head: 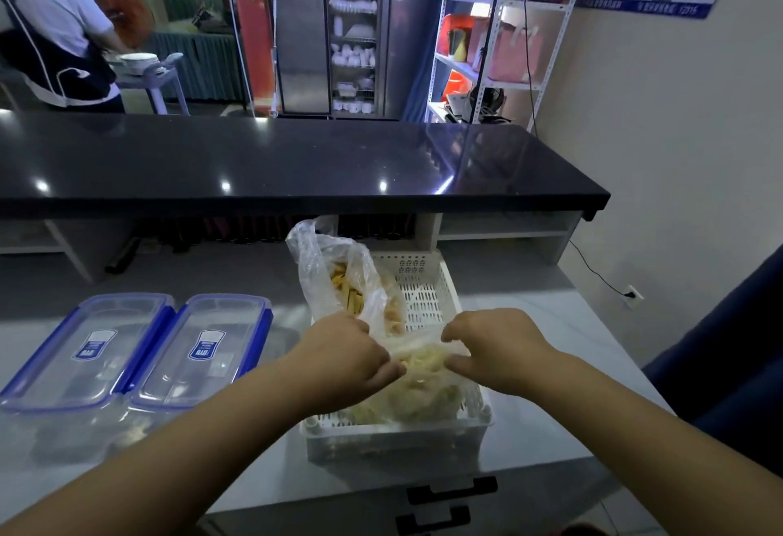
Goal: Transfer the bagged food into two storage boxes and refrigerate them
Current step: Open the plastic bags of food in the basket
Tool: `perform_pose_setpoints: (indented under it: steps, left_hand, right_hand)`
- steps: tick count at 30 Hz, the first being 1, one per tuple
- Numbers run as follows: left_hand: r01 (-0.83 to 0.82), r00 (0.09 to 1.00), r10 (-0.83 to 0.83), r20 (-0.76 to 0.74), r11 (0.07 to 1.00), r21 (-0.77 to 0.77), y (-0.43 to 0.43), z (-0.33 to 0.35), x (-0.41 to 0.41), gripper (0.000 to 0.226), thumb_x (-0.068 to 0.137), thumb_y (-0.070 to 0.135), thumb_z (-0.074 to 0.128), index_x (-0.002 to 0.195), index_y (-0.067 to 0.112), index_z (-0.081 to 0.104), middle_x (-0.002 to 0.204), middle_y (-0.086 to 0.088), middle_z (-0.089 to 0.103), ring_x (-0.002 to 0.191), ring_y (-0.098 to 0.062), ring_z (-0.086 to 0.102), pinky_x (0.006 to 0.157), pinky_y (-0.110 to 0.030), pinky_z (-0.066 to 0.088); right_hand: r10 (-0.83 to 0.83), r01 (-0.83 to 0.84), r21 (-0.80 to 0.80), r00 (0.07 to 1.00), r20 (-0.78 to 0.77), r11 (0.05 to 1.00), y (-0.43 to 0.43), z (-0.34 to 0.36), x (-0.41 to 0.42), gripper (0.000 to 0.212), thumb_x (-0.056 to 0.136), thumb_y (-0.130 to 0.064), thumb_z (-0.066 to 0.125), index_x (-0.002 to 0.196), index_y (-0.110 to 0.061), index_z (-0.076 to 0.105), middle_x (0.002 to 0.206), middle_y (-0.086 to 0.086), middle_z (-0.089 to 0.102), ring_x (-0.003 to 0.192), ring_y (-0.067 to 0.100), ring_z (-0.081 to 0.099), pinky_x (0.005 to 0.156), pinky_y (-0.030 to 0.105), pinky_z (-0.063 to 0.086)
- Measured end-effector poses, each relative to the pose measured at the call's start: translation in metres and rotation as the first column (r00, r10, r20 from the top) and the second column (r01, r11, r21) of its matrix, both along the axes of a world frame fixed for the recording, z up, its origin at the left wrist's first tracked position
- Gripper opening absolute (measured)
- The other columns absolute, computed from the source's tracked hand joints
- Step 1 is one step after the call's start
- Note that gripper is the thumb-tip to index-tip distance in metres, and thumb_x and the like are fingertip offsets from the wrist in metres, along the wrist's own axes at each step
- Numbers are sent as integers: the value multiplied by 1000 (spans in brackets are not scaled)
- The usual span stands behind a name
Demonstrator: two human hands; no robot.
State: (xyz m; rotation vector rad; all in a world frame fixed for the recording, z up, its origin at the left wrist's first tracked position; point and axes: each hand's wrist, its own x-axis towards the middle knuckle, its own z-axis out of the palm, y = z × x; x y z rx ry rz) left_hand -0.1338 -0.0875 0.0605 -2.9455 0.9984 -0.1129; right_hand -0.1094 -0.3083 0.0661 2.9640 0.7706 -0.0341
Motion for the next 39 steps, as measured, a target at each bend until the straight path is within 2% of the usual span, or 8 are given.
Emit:
perform_pose_setpoints:
  steps: [4, 8, 12, 16, 22, 27, 34, 39]
  left_hand:
    - [-207, 978, 206, 33, 977, 58, -5, -3, 8, 37, 90, 50, 43, 93, 20, 64, 76, 3, 60, 79, -18, 51, 64, -30, 29]
    - [-294, 947, 289, -138, 956, -19, -8, -7, 9, 47, 75, 42, 63, 115, 20, 53, 96, 2, 60, 94, -19, 48, 72, -31, 47]
    - [-347, 928, 305, -213, 918, -194, 0, -13, 1, 47, 81, 32, 64, 124, 24, 49, 104, 4, 59, 96, -14, 53, 81, -33, 52]
    - [-252, 964, 163, -212, 821, -513, 22, -14, -25, 31, 86, 26, 61, 117, 29, 59, 102, 14, 59, 94, -2, 55, 82, -22, 49]
    - [-196, 961, 275, 9, 709, -678, 83, -10, -69, 18, 82, 14, 67, 100, 20, 69, 92, 9, 67, 86, -5, 59, 76, -20, 47]
    - [-385, 894, 431, -120, 603, -699, 147, -34, -108, 16, 82, 11, 67, 95, 21, 71, 89, 10, 68, 83, -1, 57, 75, -10, 41]
    - [-567, 785, 559, -269, 473, -674, 215, -67, -125, 19, 84, 16, 64, 99, 26, 68, 93, 14, 66, 87, -1, 58, 76, -13, 43]
    - [-646, 718, 605, -343, 395, -654, 248, -84, -113, 18, 86, 21, 61, 101, 31, 64, 94, 17, 61, 88, 1, 55, 76, -15, 44]
  right_hand:
    - [-12, 9, -47, 998, -67, 999, 0, -5, 1, 85, 65, -59, 62, 138, -34, 25, 134, -13, 46, 99, 18, 59, 62, 29, 44]
    - [-33, 31, -21, 992, -119, 999, 4, -9, 6, 98, 64, -58, 68, 142, -33, 16, 137, -9, 43, 104, 19, 55, 65, 30, 44]
    - [-17, 13, -27, 992, -124, 1000, 15, -10, 0, 85, 72, -51, 66, 142, -31, 22, 136, -6, 46, 110, 21, 53, 78, 34, 46]
    - [-6, 6, 11, 997, 74, 1000, 34, -1, -12, 55, 82, -53, 55, 132, -33, 44, 123, -7, 60, 110, 20, 48, 92, 37, 37]
    - [-33, -73, 263, 924, 380, 962, 84, 30, -42, 25, 84, -42, 59, 102, -29, 69, 90, -9, 71, 86, 15, 53, 74, 32, 39]
    - [4, -118, 463, 971, 239, 878, 151, 23, -63, 15, 86, -33, 62, 94, -25, 71, 87, -10, 69, 82, 10, 53, 69, 27, 41]
    - [77, -77, 458, 997, 19, 886, 226, -24, -63, 16, 88, -34, 56, 90, -25, 69, 83, -11, 65, 75, 5, 51, 57, 14, 34]
    - [34, 9, 391, 994, -104, 920, 256, -51, -37, 18, 88, -29, 53, 95, -20, 67, 93, -2, 68, 79, 15, 60, 71, 30, 51]
